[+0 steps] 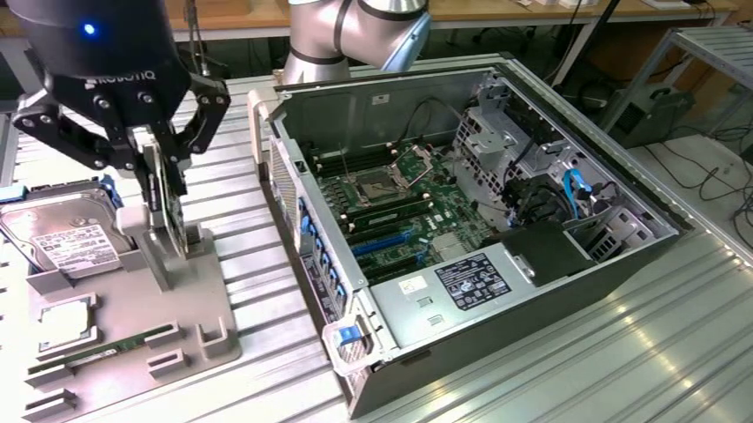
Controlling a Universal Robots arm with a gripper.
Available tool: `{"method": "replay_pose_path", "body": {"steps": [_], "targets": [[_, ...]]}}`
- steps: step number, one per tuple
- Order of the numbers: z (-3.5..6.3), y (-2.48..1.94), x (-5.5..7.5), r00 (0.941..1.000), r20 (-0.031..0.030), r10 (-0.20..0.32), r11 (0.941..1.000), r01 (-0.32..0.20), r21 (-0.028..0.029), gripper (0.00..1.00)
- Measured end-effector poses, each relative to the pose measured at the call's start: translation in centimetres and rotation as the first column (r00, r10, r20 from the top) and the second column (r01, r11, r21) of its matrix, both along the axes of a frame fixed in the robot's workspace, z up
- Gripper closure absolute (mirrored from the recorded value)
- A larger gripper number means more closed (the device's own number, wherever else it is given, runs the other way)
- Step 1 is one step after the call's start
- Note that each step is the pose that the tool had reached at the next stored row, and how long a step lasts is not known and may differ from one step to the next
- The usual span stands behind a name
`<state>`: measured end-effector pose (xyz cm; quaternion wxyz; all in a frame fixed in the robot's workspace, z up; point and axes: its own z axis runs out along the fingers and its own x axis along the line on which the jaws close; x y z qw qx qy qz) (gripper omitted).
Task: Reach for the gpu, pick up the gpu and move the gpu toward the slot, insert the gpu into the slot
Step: 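Pick up the gpu and move the gpu toward the slot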
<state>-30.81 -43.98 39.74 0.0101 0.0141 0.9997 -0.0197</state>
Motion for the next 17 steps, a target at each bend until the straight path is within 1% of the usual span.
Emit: {"method": "replay_pose_path", "body": {"steps": [1, 2, 8, 12, 17], "targets": [[0.80, 0.00, 0.0, 1.0000, 0.0001, 0.000, 1.0000, 0.000, 0.0001, 0.73], [1.26, 0.00, 0.0, 1.0000, 0.0000, 0.000, 1.0000, 0.000, 0.0000, 0.73], [3.29, 0.00, 0.0, 1.0000, -0.0001, 0.000, 1.0000, 0.000, -0.0010, 0.73], [4.89, 0.01, 0.0, 1.0000, 0.0000, 0.000, 1.0000, 0.000, -0.0019, 0.73], [4.95, 0.00, 0.0, 1.0000, 0.0001, 0.000, 1.0000, 0.000, -0.0017, 0.73]]}}
